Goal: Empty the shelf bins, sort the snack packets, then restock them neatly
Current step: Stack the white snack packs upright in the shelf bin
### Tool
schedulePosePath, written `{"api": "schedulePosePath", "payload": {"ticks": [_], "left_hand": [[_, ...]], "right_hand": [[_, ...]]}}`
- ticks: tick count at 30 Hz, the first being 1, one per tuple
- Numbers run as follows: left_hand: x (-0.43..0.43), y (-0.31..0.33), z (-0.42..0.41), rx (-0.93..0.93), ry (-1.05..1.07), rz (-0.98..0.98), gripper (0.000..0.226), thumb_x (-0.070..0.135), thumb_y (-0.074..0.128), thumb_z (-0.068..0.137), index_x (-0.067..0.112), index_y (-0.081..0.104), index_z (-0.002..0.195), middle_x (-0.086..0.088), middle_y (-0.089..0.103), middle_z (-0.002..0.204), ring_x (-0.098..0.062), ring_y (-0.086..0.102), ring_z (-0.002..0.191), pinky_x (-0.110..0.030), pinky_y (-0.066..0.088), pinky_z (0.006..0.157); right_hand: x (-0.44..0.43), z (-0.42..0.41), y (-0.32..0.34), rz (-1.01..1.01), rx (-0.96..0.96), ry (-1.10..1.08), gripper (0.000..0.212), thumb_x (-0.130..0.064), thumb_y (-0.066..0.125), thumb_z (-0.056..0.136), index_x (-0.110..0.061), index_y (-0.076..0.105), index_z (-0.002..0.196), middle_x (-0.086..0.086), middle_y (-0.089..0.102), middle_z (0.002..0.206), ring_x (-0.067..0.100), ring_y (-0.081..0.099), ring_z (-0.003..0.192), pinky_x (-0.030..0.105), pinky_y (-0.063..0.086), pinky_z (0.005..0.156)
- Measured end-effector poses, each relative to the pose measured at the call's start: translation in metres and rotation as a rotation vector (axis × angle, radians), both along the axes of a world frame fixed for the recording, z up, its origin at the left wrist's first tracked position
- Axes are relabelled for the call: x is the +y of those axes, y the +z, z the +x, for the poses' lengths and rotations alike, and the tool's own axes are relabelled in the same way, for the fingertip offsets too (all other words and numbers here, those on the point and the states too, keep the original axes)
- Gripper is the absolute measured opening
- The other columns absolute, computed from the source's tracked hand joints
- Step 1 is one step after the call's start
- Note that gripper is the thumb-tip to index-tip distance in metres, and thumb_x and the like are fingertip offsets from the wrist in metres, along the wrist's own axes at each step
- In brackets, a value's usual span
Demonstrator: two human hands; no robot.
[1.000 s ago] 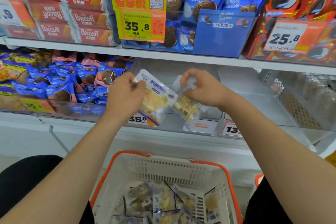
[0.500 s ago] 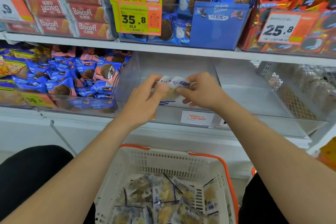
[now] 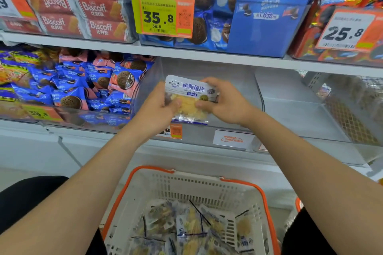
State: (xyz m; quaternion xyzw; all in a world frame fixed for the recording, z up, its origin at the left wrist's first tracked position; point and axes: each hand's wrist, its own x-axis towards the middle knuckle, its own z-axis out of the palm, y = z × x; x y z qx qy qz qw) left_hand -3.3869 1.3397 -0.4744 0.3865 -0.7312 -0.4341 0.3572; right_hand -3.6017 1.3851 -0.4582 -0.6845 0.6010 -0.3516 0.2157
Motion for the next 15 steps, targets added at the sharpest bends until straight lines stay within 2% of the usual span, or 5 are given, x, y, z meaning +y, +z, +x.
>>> {"api": "schedulePosePath", "payload": {"ticks": [3, 5, 7, 9, 15], "left_hand": [[-0.006, -0.017, -0.002, -0.177, 0.244, -0.25, 0.04, 0.017, 0.069, 0.097, 0.013, 0.048, 0.131, -0.006, 0.057, 0.124, -0.014, 0.059, 0.11, -0.033, 0.051, 0.097], [-0.003, -0.028, -0.003, -0.305, 0.302, -0.367, 0.035, 0.038, 0.07, 0.094, 0.017, 0.055, 0.118, -0.003, 0.061, 0.115, -0.024, 0.06, 0.108, -0.044, 0.051, 0.093], [-0.001, -0.029, 0.0, -0.477, 0.143, -0.37, 0.036, 0.063, 0.065, 0.088, 0.029, 0.062, 0.098, 0.012, 0.069, 0.094, -0.016, 0.066, 0.094, -0.039, 0.057, 0.081], [-0.002, -0.027, 0.003, -0.681, -0.038, -0.415, 0.045, 0.074, 0.069, 0.08, 0.032, 0.065, 0.096, 0.016, 0.071, 0.09, -0.01, 0.066, 0.089, -0.033, 0.056, 0.077], [-0.007, -0.038, 0.008, -0.583, -0.137, -0.625, 0.017, 0.029, 0.074, 0.091, 0.03, 0.058, 0.098, 0.012, 0.066, 0.098, -0.019, 0.062, 0.093, -0.036, 0.049, 0.072]], "right_hand": [[-0.021, -0.001, -0.006, 0.037, 0.092, -0.138, 0.046, -0.019, 0.085, 0.085, -0.02, 0.065, 0.127, -0.003, 0.073, 0.115, 0.016, 0.07, 0.103, 0.039, 0.057, 0.097], [-0.032, -0.002, -0.016, 0.065, 0.146, -0.246, 0.044, -0.014, 0.083, 0.083, -0.019, 0.066, 0.124, -0.001, 0.074, 0.11, 0.019, 0.069, 0.1, 0.029, 0.054, 0.09], [-0.036, -0.002, -0.029, 0.095, 0.156, -0.309, 0.041, -0.009, 0.077, 0.084, -0.018, 0.065, 0.123, 0.001, 0.073, 0.106, 0.022, 0.069, 0.095, 0.023, 0.048, 0.076], [-0.038, -0.004, -0.037, 0.107, 0.209, -0.339, 0.042, -0.009, 0.072, 0.086, -0.017, 0.063, 0.126, 0.004, 0.073, 0.107, 0.025, 0.069, 0.097, 0.022, 0.044, 0.072], [-0.025, 0.0, -0.041, -0.011, 0.192, -0.32, 0.046, -0.009, 0.067, 0.091, -0.02, 0.054, 0.134, 0.012, 0.062, 0.117, 0.027, 0.062, 0.1, 0.033, 0.052, 0.084]]}}
